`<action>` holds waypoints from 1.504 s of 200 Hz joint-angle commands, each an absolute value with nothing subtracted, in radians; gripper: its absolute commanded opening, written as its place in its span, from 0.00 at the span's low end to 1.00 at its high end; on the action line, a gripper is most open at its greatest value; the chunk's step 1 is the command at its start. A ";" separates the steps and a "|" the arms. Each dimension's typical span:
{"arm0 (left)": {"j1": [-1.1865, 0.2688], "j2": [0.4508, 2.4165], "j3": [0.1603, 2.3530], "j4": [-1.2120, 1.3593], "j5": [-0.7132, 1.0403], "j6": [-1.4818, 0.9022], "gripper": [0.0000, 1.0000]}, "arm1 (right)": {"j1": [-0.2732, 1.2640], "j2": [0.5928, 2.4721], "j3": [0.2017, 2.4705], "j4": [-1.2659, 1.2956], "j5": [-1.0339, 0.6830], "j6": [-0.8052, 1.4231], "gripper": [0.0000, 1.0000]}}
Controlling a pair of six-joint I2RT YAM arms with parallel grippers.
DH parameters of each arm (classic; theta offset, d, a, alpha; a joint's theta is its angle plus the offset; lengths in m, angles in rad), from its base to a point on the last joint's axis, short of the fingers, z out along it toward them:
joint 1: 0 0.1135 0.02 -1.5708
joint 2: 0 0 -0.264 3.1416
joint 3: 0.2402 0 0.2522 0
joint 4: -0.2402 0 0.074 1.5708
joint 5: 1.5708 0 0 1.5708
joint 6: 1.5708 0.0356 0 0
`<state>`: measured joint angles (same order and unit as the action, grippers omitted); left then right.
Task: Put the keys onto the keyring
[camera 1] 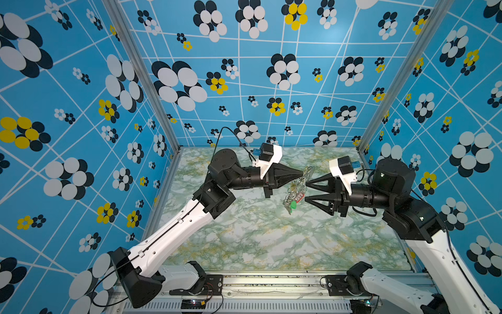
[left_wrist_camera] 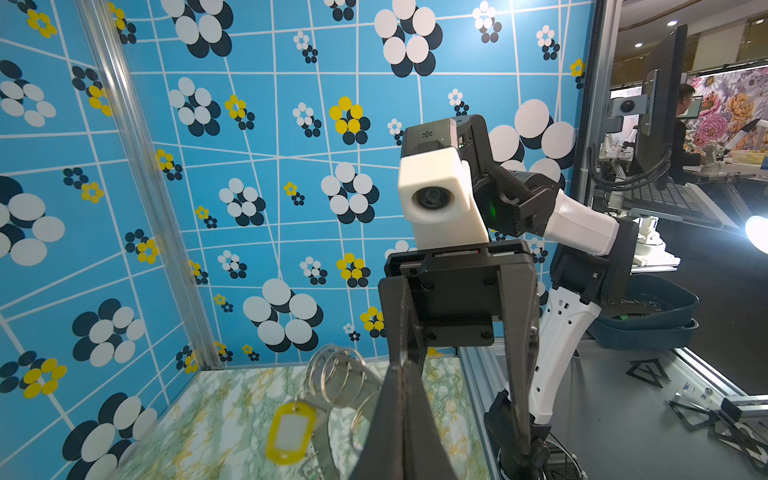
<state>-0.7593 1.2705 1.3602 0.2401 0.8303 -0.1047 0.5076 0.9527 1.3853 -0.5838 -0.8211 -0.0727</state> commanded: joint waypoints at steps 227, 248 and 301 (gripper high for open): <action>-0.769 1.267 1.372 0.314 0.827 -0.118 0.00 | 0.563 0.969 1.316 -0.364 -0.674 0.000 0.50; -0.769 1.264 1.370 0.315 0.827 -0.118 0.00 | 0.566 0.968 1.318 -0.370 -0.664 -0.005 0.45; -0.770 1.258 1.373 0.321 0.827 -0.124 0.00 | 0.571 0.968 1.318 -0.375 -0.645 -0.015 0.31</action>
